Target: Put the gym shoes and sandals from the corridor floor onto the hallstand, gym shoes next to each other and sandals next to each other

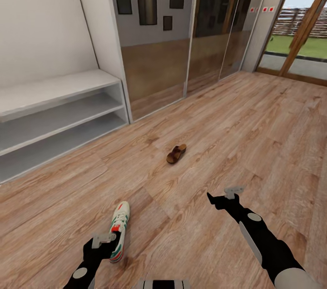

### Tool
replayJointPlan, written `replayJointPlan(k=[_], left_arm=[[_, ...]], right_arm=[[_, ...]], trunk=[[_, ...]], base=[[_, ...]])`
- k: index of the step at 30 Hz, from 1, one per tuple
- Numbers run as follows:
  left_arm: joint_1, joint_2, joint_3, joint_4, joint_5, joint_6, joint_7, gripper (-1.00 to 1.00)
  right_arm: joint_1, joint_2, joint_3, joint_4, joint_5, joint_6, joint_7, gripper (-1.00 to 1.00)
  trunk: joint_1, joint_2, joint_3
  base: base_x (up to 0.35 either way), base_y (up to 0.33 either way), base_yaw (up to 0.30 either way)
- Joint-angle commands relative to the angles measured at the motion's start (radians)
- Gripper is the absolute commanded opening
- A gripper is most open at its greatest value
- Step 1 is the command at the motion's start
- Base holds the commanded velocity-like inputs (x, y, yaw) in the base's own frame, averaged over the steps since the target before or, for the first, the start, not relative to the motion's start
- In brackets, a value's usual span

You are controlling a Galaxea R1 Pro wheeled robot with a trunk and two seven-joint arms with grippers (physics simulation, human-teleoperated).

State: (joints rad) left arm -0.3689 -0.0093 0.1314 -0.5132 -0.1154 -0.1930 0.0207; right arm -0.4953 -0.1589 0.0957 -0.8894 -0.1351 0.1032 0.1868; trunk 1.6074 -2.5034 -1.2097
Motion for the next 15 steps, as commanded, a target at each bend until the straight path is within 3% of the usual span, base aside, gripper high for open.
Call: replayJointPlan(k=[1, 15], left_arm=[[-0.001, -0.001, 0.004, 0.000, -0.011, -0.003, 0.002, 1.00], [-0.001, 0.000, 0.002, 0.005, -0.012, -0.003, 0.004, 1.00]], right_arm=[[0.000, -0.001, 0.002, -0.002, -0.011, 0.006, 0.000, 1.00], [0.000, -0.001, 0.001, -0.002, -0.011, 0.006, 0.000, 1.00]], trunk=[[0.000, 0.000, -0.002], [0.005, -0.003, -0.065]], base=[[0.000, 0.000, 0.057], [0.000, 0.000, 0.010]])
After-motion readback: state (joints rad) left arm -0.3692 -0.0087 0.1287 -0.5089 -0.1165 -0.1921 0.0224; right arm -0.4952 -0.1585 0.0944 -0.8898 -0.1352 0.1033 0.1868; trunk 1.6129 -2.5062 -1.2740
